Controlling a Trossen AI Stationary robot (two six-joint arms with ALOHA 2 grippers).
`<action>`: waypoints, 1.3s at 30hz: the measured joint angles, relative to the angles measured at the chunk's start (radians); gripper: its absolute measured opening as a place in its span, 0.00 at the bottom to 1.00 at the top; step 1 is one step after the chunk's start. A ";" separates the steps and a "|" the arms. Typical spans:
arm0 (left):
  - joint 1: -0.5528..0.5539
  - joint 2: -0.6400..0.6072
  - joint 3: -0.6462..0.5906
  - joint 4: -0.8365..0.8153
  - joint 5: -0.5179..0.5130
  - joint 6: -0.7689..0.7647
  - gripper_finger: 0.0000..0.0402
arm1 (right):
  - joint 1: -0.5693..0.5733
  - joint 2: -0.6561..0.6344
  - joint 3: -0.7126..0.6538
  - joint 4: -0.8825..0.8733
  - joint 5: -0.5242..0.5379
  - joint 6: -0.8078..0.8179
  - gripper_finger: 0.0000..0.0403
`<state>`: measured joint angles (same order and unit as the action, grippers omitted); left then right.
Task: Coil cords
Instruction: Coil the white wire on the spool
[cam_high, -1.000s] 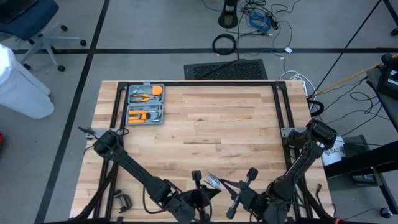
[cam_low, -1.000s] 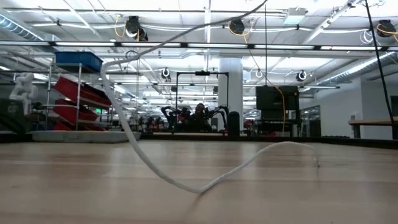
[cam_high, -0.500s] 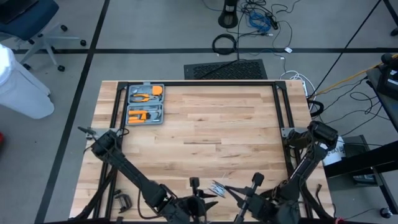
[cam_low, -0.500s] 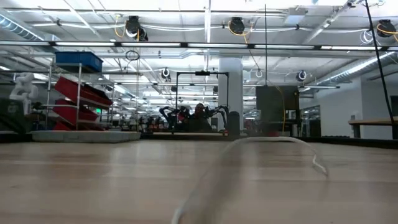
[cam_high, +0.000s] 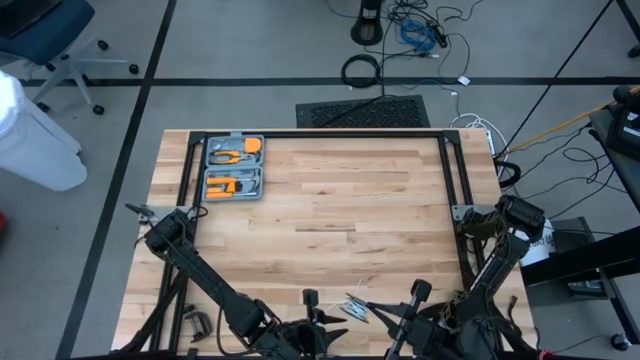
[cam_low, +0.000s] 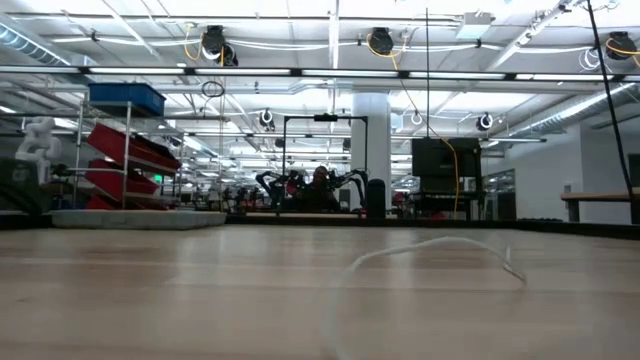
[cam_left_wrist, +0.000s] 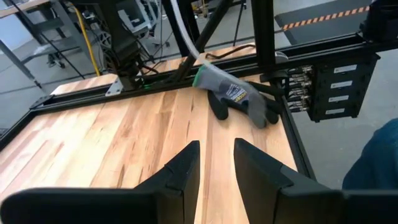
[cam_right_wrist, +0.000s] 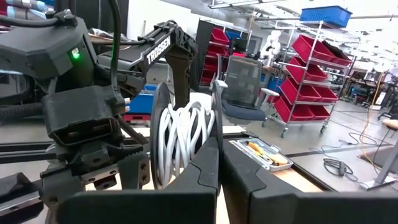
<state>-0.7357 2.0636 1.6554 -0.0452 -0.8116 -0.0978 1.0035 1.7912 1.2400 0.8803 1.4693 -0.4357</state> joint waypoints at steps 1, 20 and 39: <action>0.000 0.000 0.000 0.000 0.000 0.000 0.26 | 0.000 0.000 0.000 0.013 0.000 -0.013 0.00; -0.040 -0.002 0.000 -0.005 -0.110 -0.022 0.26 | 0.043 0.000 0.000 0.163 0.001 -0.154 0.00; 0.032 0.052 -0.044 0.200 0.087 -0.063 0.26 | 0.061 -0.028 0.000 0.389 -0.003 -0.396 0.00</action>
<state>-0.7036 2.1152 1.6112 0.1550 -0.7243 -0.1608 1.0644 1.7632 1.2400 1.2694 1.4667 -0.8313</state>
